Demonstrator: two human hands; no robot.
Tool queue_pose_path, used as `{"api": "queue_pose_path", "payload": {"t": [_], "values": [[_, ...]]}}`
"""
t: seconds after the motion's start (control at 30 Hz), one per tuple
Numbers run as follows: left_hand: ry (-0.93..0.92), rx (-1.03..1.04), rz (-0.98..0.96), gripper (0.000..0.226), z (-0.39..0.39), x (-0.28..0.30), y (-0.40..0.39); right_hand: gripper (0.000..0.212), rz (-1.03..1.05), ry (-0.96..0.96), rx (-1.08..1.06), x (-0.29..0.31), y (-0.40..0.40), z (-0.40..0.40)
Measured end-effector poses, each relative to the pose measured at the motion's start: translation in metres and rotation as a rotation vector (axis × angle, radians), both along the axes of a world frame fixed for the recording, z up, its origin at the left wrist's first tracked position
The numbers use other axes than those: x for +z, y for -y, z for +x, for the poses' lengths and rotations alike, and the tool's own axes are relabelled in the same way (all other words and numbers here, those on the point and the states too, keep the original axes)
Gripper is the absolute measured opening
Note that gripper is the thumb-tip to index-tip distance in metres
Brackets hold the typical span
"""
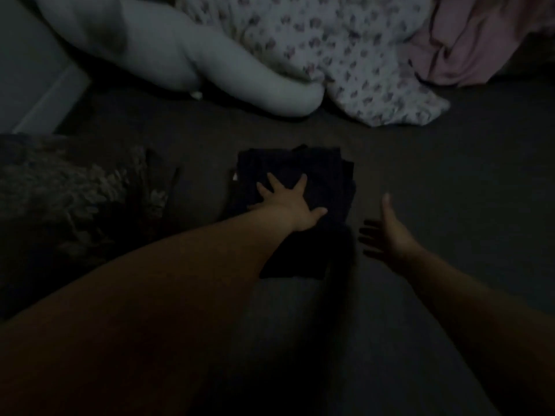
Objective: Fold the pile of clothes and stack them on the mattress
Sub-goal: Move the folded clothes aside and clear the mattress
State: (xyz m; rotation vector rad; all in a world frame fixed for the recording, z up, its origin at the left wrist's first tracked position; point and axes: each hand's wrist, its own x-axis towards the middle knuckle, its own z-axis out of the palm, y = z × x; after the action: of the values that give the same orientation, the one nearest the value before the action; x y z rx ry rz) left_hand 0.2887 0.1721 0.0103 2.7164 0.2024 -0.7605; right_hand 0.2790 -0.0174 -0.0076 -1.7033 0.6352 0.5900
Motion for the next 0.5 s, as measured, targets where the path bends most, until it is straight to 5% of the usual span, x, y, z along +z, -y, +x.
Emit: {"api": "queue_pose_path", "payload": {"t": [0.27, 0.5], "values": [[0.088, 0.071, -0.144, 0.085, -0.016, -0.045, -0.030, 0.083, 0.162, -0.051, 0.056, -0.037, -0.014, 0.027], [0.119, 0.070, -0.078, 0.082, -0.014, -0.059, -0.027, 0.078, 0.415, 0.060, 0.174, -0.042, -0.037, 0.057]]}}
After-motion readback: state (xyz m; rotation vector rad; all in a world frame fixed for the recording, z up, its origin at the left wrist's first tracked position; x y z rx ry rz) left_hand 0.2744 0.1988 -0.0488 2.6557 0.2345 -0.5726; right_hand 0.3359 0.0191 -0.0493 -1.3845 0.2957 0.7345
